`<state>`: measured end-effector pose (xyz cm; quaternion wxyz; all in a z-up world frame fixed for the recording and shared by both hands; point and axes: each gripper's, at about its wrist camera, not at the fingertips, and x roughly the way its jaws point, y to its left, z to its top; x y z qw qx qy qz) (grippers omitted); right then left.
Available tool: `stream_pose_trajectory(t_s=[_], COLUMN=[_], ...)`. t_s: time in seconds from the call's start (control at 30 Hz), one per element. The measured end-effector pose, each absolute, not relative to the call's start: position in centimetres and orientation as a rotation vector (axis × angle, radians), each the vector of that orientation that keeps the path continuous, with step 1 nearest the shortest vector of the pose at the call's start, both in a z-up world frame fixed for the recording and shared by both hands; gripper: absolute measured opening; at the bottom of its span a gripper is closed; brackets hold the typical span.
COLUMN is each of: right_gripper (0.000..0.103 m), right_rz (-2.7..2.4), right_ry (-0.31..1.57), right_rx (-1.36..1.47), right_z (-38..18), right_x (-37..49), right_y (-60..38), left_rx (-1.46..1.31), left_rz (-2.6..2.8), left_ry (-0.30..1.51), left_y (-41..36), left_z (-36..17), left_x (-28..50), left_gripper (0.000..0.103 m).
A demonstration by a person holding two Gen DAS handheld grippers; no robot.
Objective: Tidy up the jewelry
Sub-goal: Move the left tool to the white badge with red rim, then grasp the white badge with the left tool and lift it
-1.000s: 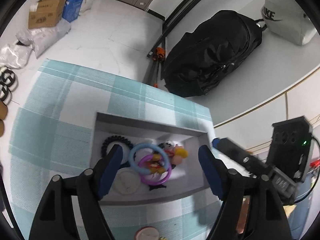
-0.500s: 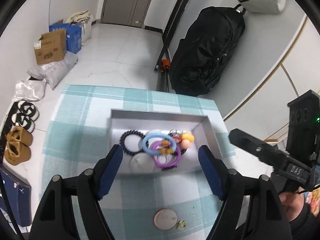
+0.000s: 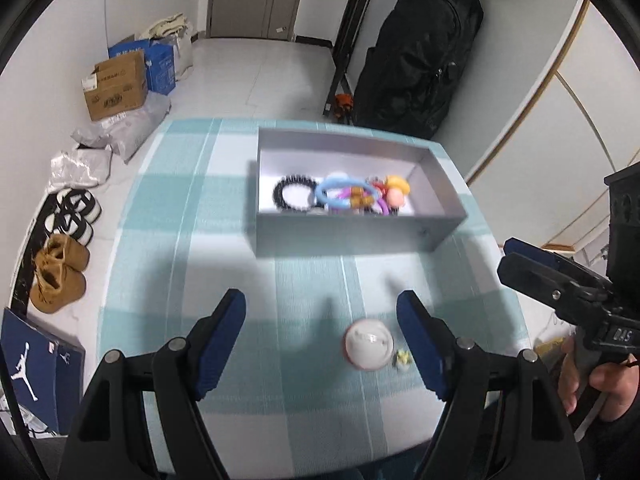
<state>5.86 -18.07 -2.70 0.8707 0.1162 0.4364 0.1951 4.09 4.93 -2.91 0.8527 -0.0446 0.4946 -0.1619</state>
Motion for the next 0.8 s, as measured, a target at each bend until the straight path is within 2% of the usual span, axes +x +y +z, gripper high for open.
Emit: stream_pose_trajectory(t_s=[0.4,0.7,0.8], right_gripper=[0.095,0.095,0.095], right_rz=[0.296,0.289,0.285], right_ry=[0.968,0.987,0.993], right_rx=[0.331,0.358,0.372], right_z=[-5.8,-6.4,-6.7], right_x=[4.1,3.7,3.9], right_y=[-20.4,-21.0,-21.3], left_rx=[0.056,-0.065,-0.012], left_rz=[-0.409,-0.386,-0.373], left_ry=[1.096,1.156,1.156], left_y=[1.8,2.4,1.6], left_z=[-5.1,-6.7,-6.9], left_x=[2.2,3.9,3.8], left_gripper=[0.074,0.073,0.066])
